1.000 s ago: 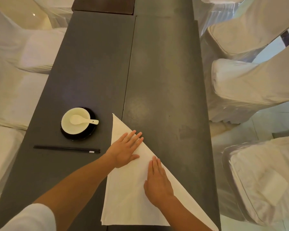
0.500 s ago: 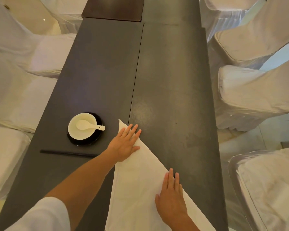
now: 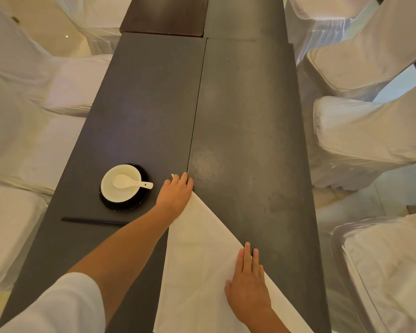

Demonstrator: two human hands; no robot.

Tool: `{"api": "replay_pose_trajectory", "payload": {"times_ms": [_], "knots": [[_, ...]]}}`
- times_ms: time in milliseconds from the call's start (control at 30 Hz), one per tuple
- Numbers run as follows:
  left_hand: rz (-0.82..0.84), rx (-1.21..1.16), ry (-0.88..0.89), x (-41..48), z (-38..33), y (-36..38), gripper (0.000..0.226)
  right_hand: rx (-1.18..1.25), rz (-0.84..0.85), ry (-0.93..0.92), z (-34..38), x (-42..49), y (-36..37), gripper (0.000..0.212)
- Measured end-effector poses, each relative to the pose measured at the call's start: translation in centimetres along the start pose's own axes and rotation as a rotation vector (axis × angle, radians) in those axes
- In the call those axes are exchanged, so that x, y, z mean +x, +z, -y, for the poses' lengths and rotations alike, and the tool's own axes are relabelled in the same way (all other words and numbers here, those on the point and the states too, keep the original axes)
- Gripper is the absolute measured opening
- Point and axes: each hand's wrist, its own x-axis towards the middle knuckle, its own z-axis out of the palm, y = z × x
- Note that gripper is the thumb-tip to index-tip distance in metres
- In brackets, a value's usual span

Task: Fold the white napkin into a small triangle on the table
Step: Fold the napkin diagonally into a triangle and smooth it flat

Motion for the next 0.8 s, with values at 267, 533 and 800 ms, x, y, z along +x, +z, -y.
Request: {"api": "replay_pose_trajectory", "payload": {"times_ms": [267, 533, 800], "knots": [[-0.034, 0.137, -0.044, -0.1, 0.1, -3.3, 0.028, -0.03, -0.001, -0.011, -0.4, 0.1, 0.3, 0.08], [-0.126, 0.039, -0.022, -2.1, -0.2, -5.6, 0.012, -0.005, 0.018, -0.03, -1.2, 0.2, 0.2, 0.079], [-0.247, -0.249, -0.087, -7.5, -2.3, -7.5, 0.006, 0.043, -0.029, -0.042, -3.3, -1.1, 0.3, 0.073]]}}
